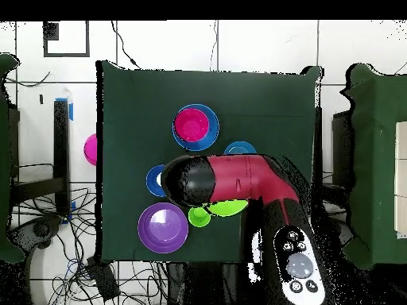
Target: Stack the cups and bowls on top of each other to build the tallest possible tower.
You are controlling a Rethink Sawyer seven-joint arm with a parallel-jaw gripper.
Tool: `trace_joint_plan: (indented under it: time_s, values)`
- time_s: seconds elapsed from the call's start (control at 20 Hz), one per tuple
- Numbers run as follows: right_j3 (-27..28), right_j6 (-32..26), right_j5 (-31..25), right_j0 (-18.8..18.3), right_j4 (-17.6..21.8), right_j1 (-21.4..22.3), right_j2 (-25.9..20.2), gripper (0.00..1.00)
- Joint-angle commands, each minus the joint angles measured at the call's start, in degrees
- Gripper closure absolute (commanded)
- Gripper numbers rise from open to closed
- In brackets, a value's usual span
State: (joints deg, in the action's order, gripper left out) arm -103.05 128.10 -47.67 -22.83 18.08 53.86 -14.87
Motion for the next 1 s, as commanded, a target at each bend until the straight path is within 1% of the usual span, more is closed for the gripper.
trace_joint_plan:
  time_s: [0.05,0.1,0.15,0.35,0.45,0.5,0.8,1.0]
  values:
    - [3.52,2.29,-6.10,0.04,-3.39,0.60,-0.15,1.00]
    - [6.73,1.64,-7.99,-0.87,-3.69,-0.41,-0.30,1.00]
    - [7.74,1.56,-8.67,-0.99,-3.90,-0.67,-0.36,1.00]
    - [12.39,4.50,-11.64,0.47,-4.95,-2.06,0.24,1.00]
    - [15.97,5.55,-13.40,1.01,-5.25,-3.89,0.17,1.00]
    - [18.70,5.89,-14.27,1.24,-5.25,-5.70,0.01,1.00]
    - [30.43,7.23,-16.71,3.25,-5.24,-13.35,-0.43,1.00]
    - [37.29,8.36,-18.98,4.68,-5.53,-17.26,-0.31,1.00]
